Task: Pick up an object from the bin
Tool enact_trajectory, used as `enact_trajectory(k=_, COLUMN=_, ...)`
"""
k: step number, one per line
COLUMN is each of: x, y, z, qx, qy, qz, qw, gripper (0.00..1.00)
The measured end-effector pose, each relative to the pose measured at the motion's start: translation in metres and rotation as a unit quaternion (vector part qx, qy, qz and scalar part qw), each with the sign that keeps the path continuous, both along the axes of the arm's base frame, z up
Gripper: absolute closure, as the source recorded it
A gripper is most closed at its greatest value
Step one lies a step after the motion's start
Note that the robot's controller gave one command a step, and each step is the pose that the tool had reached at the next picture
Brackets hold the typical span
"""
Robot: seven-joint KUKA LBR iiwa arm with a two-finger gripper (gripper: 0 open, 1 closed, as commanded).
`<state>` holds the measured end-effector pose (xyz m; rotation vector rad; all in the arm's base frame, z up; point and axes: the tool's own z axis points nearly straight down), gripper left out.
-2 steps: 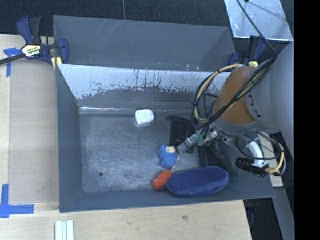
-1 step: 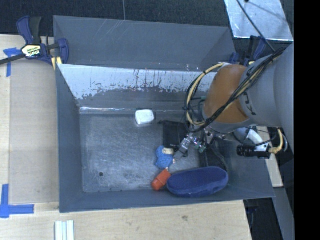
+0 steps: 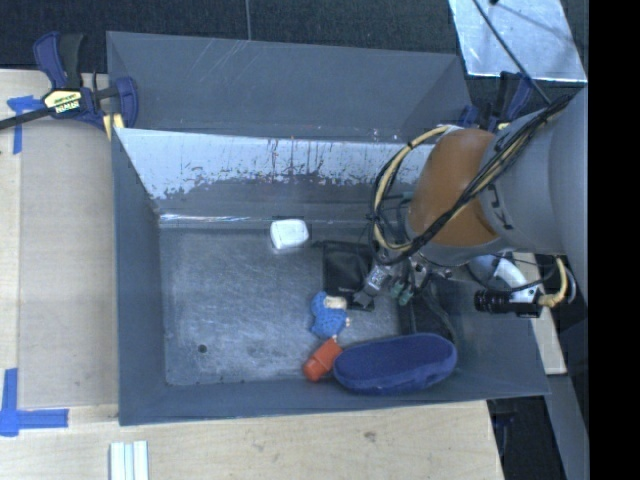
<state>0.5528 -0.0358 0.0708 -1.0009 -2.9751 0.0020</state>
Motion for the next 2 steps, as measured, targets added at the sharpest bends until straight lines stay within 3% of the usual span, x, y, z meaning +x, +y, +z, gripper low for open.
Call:
enact_trajectory(k=1, x=0.001, y=0.000, z=0.005, qx=0.000, qy=-0.0022, qz=0.001, qw=1.0000, gripper=1.00)
enact_trajectory(k=2, x=0.002, y=-0.001, z=0.061, qx=0.000, qy=-0.0055, qz=0.002, qw=1.0000, gripper=1.00)
